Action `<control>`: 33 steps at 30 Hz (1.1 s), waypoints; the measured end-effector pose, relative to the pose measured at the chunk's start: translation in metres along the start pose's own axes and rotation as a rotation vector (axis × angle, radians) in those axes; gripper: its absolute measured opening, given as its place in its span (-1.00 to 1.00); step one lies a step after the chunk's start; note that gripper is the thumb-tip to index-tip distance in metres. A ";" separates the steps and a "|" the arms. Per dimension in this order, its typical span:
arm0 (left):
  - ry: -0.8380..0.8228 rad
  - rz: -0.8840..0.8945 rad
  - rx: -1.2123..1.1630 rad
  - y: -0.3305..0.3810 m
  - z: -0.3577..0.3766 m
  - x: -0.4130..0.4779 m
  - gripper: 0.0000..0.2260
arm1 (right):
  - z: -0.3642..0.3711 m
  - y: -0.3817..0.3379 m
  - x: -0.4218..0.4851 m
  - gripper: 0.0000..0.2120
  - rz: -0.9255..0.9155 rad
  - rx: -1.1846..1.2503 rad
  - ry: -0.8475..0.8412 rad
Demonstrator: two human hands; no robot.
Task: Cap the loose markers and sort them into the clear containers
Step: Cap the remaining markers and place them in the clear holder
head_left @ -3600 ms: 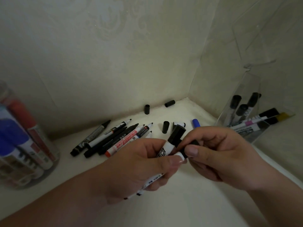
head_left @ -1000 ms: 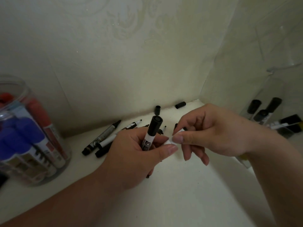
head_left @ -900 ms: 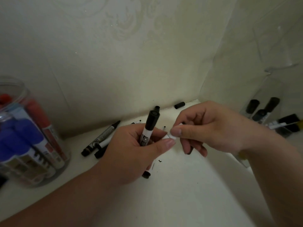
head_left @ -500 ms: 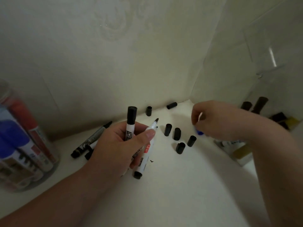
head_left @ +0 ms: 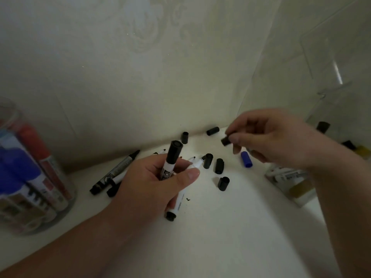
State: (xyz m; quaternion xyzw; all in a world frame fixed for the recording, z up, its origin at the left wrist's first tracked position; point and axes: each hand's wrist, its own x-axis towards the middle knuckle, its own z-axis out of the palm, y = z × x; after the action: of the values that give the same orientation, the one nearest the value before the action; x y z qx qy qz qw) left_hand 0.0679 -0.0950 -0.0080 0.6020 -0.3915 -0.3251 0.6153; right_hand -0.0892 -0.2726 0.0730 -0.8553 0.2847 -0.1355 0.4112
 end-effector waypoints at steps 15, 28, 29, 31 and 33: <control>-0.075 0.045 0.007 0.003 -0.002 -0.002 -0.84 | 0.015 -0.007 -0.009 -0.82 -0.175 0.339 -0.309; -0.020 0.175 0.074 -0.001 0.001 -0.006 -0.81 | 0.035 -0.020 -0.012 -0.95 -0.144 0.041 -0.212; -0.003 0.198 0.090 -0.002 0.001 -0.006 -0.81 | 0.037 -0.020 -0.011 -0.92 -0.122 0.049 -0.205; 0.034 0.249 0.148 -0.004 0.002 -0.006 -0.81 | 0.039 -0.021 -0.010 -0.88 -0.083 0.050 -0.196; 0.064 0.280 0.202 -0.006 0.002 -0.006 -0.81 | 0.042 -0.022 -0.009 -0.85 -0.055 0.052 -0.176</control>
State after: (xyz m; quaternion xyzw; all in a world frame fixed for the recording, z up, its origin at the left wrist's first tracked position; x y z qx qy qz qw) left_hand 0.0635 -0.0915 -0.0151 0.6104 -0.4823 -0.1759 0.6032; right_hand -0.0681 -0.2300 0.0636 -0.8604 0.2203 -0.0783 0.4528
